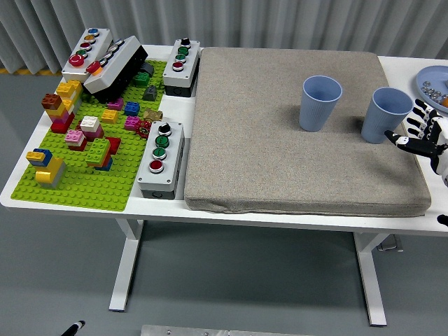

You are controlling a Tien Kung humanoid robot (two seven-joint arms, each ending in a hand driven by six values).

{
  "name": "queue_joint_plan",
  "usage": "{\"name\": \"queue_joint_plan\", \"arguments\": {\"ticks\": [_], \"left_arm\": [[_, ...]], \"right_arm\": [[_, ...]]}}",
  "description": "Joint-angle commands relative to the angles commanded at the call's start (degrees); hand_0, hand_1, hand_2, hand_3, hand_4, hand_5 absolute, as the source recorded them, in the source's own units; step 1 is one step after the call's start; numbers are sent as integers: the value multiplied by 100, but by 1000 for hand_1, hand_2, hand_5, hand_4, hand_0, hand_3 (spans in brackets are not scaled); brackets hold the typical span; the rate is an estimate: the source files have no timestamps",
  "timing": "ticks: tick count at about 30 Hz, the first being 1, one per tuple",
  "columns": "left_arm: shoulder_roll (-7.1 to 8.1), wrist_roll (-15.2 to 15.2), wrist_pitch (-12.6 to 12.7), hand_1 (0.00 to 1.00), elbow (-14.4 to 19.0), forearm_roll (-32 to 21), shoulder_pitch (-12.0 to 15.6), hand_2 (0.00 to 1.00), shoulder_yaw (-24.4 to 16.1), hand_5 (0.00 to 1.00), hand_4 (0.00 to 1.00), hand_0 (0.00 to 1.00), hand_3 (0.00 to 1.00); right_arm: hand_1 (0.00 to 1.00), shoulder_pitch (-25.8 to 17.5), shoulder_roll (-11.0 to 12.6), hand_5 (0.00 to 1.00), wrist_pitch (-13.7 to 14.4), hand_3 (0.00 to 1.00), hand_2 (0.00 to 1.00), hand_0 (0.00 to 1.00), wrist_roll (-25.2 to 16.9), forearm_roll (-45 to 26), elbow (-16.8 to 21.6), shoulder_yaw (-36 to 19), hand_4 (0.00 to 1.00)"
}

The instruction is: Pick cup pour cup place

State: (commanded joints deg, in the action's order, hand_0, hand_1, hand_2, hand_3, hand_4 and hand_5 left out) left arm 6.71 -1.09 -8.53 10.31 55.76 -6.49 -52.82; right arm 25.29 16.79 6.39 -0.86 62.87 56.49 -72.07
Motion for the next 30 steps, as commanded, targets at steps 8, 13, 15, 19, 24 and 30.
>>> {"name": "queue_joint_plan", "arguments": {"ticks": [8, 13, 15, 19, 24, 30], "left_arm": [[20, 11, 4, 843, 0, -8, -24, 884, -11, 994, 657, 885, 795], [38, 18, 10, 843, 0, 15, -30, 882, -73, 994, 656, 887, 795], [47, 18, 10, 843, 0, 19, -36, 882, -79, 994, 656, 887, 795], [60, 12, 8, 843, 0, 41, -48, 883, -93, 993, 656, 887, 794], [72, 7, 9, 843, 0, 43, -53, 882, -99, 991, 655, 888, 794], [74, 5, 15, 843, 0, -4, -53, 882, -71, 991, 655, 888, 794]], "right_arm": [[905, 84, 65, 224, 53, 988, 982, 917, 52, 169, 108, -110, 863], [904, 175, 231, 223, 113, 988, 980, 917, 141, 428, 369, -179, 860], [904, 272, 337, 223, 115, 988, 980, 917, 176, 450, 436, -168, 860], [904, 455, 497, 223, 105, 987, 980, 916, 210, 434, 517, -132, 859], [901, 730, 652, 223, 86, 987, 976, 916, 239, 425, 575, -140, 856], [901, 1019, 655, 223, 97, 987, 976, 916, 157, 271, 371, -201, 856]]}}
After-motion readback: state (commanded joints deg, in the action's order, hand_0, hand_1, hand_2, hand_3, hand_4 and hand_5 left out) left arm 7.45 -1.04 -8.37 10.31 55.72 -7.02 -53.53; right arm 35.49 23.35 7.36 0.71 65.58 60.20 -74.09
